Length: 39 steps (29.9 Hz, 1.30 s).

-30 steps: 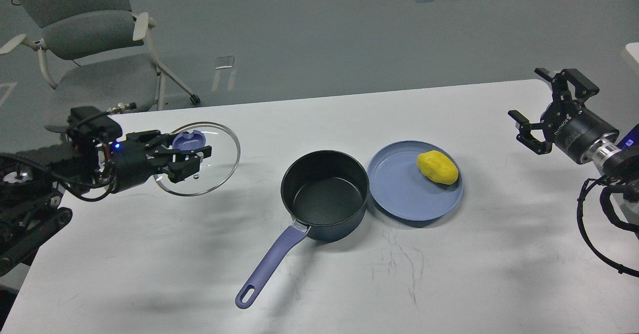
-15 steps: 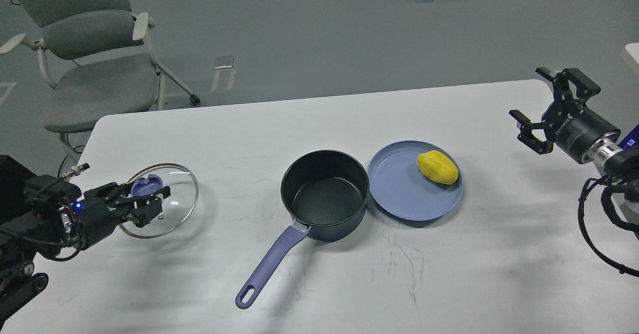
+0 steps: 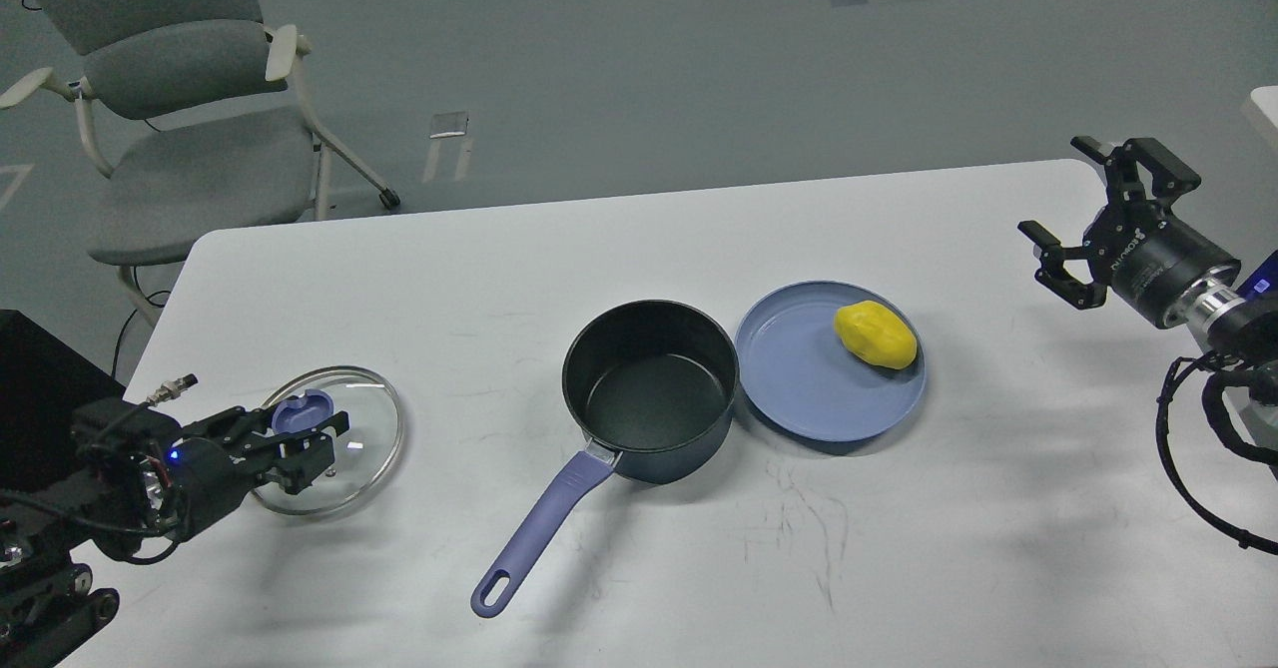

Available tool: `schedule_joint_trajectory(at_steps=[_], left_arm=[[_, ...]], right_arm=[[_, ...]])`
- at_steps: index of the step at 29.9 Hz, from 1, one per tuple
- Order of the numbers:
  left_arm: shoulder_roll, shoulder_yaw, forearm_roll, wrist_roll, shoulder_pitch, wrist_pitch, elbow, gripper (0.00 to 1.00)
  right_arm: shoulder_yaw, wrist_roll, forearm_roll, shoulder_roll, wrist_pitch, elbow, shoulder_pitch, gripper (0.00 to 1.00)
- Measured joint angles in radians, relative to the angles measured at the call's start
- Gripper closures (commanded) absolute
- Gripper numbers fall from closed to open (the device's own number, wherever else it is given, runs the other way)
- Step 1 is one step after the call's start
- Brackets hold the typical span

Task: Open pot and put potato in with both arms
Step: 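Release the lid and raise the left arm away, then reach the right gripper down and grasp the yellow potato on the plate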

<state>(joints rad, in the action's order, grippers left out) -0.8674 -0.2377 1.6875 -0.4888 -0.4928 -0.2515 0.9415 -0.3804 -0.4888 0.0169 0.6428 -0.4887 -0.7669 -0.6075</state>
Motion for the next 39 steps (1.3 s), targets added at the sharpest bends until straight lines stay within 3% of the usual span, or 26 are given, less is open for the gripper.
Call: schedule_joint_trajectory(at_steps=[3, 10, 15, 18, 24, 28, 31, 39], left_arm=[[0.002, 0.002, 0.000, 0.000, -0.001, -0.001, -0.001, 0.03], [-0.001, 0.000, -0.012, 0.000, -0.016, 0.003, 0.003, 0.03], [-0.009, -0.010, -0.262, 0.000, -0.092, 0.036, 0.022, 0.03], [-0.011, -0.011, -0.475, 0.000, -0.186, 0.145, 0.041, 0.03], [-0.011, -0.017, -0.916, 0.000, -0.370, 0.466, 0.052, 0.03], [-0.002, -0.020, -1.131, 0.000, -0.457, 0.614, 0.053, 0.03], [0.013, -0.025, -1.187, 0.000, -0.494, 0.658, 0.056, 0.03], [0.027, -0.026, -1.198, 0.000, -0.510, 0.665, 0.102, 0.03]], right_arm=[[0.000, 0.000, 0.000, 0.006, 0.000, 0.000, 0.000, 0.00], [0.000, 0.001, 0.000, 0.013, 0.000, 0.000, 0.000, 0.00], [0.003, 0.001, -0.020, 0.022, 0.000, -0.003, -0.020, 0.00], [0.004, 0.000, -0.083, 0.045, 0.000, -0.004, -0.066, 0.00], [0.041, 0.000, -0.364, 0.060, 0.000, -0.008, -0.225, 0.00], [0.183, 0.000, -0.545, 0.065, 0.000, -0.031, -0.401, 0.00], [0.354, 0.000, -0.658, 0.058, 0.000, -0.041, -0.560, 0.00], [0.794, 0.000, -0.911, -0.081, 0.000, -0.054, -0.869, 0.00]])
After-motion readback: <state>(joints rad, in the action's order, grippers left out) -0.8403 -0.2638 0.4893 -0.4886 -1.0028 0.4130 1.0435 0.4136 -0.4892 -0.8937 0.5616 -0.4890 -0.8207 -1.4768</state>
